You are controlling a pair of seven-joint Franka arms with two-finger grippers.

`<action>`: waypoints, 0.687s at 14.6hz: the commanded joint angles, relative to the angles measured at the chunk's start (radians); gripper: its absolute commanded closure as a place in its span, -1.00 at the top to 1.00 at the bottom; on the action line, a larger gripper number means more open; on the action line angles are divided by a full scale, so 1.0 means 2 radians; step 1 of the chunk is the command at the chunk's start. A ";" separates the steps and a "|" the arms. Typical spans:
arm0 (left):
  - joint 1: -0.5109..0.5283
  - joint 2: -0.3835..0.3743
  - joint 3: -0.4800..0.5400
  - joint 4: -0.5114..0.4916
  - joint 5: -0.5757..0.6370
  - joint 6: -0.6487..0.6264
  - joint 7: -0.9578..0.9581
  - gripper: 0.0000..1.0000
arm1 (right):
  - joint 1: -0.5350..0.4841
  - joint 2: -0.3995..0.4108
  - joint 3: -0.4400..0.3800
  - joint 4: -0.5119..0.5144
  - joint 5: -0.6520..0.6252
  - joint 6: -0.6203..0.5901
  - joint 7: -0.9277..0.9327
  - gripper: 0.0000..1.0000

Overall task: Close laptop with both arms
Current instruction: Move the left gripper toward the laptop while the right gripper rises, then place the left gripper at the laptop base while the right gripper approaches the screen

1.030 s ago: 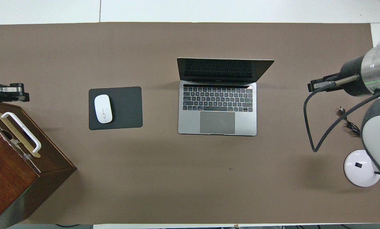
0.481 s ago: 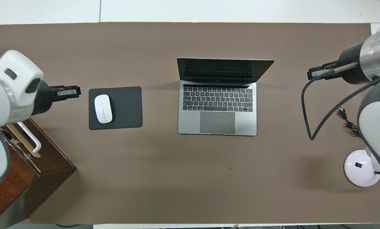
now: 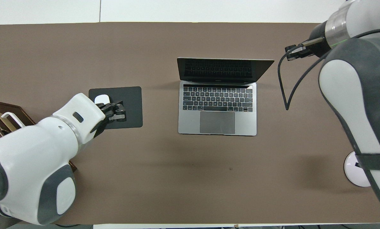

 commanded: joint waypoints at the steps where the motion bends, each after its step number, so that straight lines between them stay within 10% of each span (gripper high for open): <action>1: -0.038 0.000 0.008 -0.039 -0.008 0.069 -0.003 -1.00 | 0.000 0.048 0.001 0.060 0.008 -0.003 -0.009 -1.00; 10: -0.148 0.112 0.008 -0.078 -0.009 0.278 -0.022 -1.00 | 0.011 0.107 0.012 0.120 0.009 0.034 -0.005 -1.00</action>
